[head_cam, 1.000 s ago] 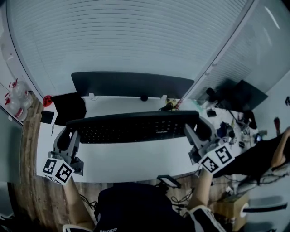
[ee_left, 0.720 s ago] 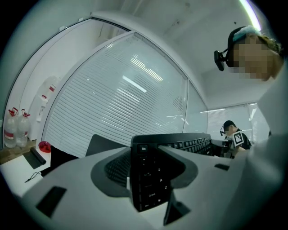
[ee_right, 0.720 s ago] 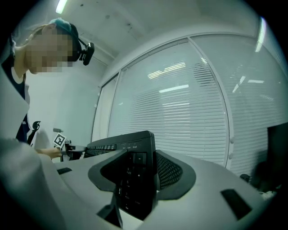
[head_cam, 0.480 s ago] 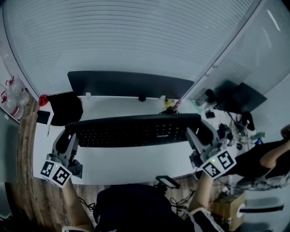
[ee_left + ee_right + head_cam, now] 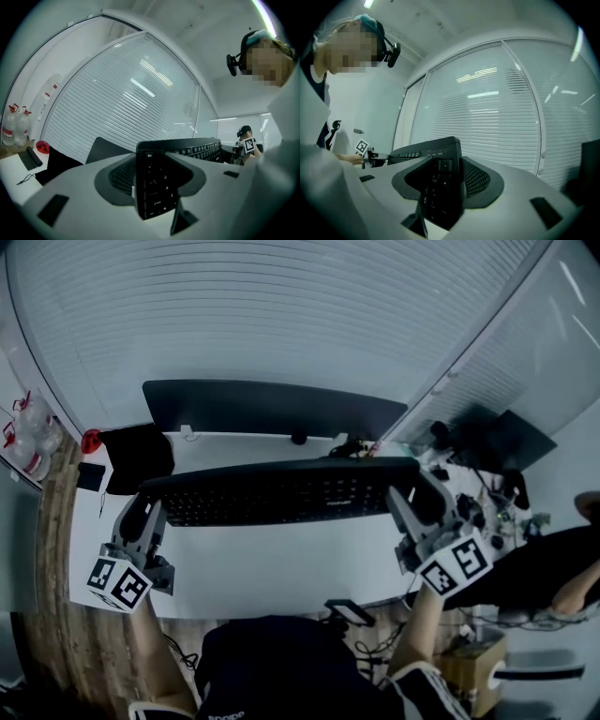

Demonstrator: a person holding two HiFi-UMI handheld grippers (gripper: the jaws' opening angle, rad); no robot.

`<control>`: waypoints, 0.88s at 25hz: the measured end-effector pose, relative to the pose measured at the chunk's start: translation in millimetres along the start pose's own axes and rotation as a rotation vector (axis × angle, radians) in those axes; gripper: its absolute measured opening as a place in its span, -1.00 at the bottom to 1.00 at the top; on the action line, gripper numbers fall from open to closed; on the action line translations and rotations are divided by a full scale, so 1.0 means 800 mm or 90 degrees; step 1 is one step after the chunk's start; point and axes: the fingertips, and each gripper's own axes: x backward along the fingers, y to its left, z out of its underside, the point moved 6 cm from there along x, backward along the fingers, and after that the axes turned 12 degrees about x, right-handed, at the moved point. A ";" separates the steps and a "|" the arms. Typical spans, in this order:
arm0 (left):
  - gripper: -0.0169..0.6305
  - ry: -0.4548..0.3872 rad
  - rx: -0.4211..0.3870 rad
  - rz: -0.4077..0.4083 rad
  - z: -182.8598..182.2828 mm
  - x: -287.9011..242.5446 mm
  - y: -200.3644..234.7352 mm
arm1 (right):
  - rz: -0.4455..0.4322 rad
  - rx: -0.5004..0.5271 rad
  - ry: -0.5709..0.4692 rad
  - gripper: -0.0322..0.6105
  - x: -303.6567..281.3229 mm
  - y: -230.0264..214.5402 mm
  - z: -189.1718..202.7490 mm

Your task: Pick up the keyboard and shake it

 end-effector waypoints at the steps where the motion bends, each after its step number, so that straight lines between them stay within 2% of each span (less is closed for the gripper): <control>1: -0.41 -0.001 0.004 0.000 0.000 0.004 -0.001 | -0.003 -0.002 -0.001 -0.32 0.004 0.004 -0.002; 8: -0.41 0.005 0.021 -0.017 0.010 0.007 0.014 | -0.020 -0.008 0.010 -0.32 -0.017 0.003 0.006; 11: -0.41 0.011 0.036 -0.003 0.011 0.013 0.013 | -0.027 -0.009 0.008 -0.32 0.000 0.009 0.006; 14: -0.41 0.007 0.032 -0.001 0.004 0.003 0.018 | -0.019 -0.008 0.006 -0.32 -0.021 0.000 0.008; 18: -0.41 0.008 0.012 0.004 -0.006 0.019 0.002 | -0.022 -0.036 -0.001 -0.32 0.004 0.009 0.017; 22: -0.41 0.024 -0.054 -0.011 -0.020 0.023 -0.014 | -0.020 -0.071 -0.024 -0.32 0.012 0.010 0.051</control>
